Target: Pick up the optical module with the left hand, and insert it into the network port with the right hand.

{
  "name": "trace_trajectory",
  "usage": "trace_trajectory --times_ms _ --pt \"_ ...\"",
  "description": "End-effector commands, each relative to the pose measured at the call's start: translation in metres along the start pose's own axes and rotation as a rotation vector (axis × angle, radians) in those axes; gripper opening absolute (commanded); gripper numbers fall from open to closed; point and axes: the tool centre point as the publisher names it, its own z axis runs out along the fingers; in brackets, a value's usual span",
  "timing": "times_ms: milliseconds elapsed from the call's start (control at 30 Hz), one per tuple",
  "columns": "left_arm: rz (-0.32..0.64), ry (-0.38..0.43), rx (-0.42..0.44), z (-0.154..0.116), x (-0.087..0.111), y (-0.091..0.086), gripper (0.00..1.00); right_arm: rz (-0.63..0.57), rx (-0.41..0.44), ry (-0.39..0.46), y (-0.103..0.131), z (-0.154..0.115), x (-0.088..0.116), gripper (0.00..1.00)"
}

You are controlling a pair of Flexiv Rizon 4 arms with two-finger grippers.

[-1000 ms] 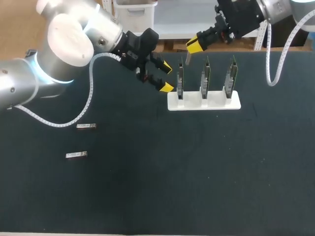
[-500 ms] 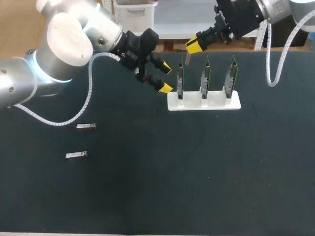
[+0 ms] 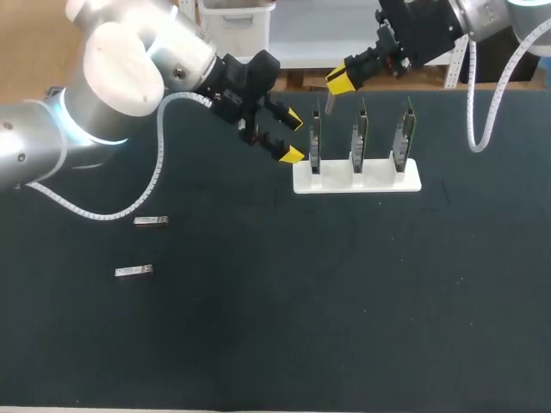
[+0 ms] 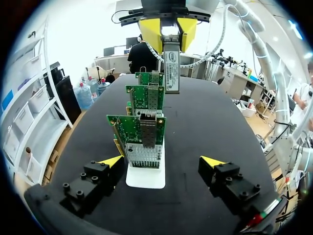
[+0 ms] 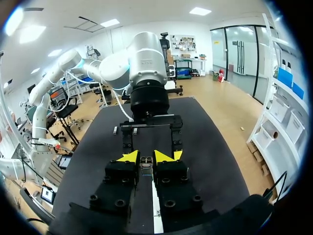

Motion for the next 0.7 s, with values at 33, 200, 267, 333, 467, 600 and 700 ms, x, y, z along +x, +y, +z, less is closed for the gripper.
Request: trace_trajectory --times_ms 33,200,267,333,467,600,700 --pt "0.001 0.004 0.005 0.0008 -0.0003 0.0014 1.00 0.000 0.008 0.003 0.0036 -0.0008 -0.0005 0.00" --pt "0.004 0.005 0.012 0.0018 -0.0006 0.0013 1.00 0.000 0.010 0.005 0.0037 -0.0013 -0.0005 0.00" --pt "0.006 0.007 0.013 0.0021 -0.0009 0.0017 1.00 0.000 0.009 0.005 0.0037 -0.0014 -0.0005 0.00" --pt "0.007 0.007 0.012 0.0019 -0.0015 0.0027 1.00 0.000 0.009 0.005 0.0036 -0.0014 -0.0005 0.00" --pt "0.008 0.007 0.010 0.0017 -0.0016 0.0035 1.00 -0.001 0.010 0.005 0.0033 -0.0014 -0.0008 0.00" --pt "0.008 0.004 0.009 0.0024 -0.0022 0.0046 1.00 0.000 0.011 0.005 0.0024 -0.0016 -0.0009 0.00" --pt "0.008 0.003 0.011 0.0037 -0.0028 0.0052 1.00 0.000 0.011 0.004 0.0019 -0.0016 -0.0010 0.00"
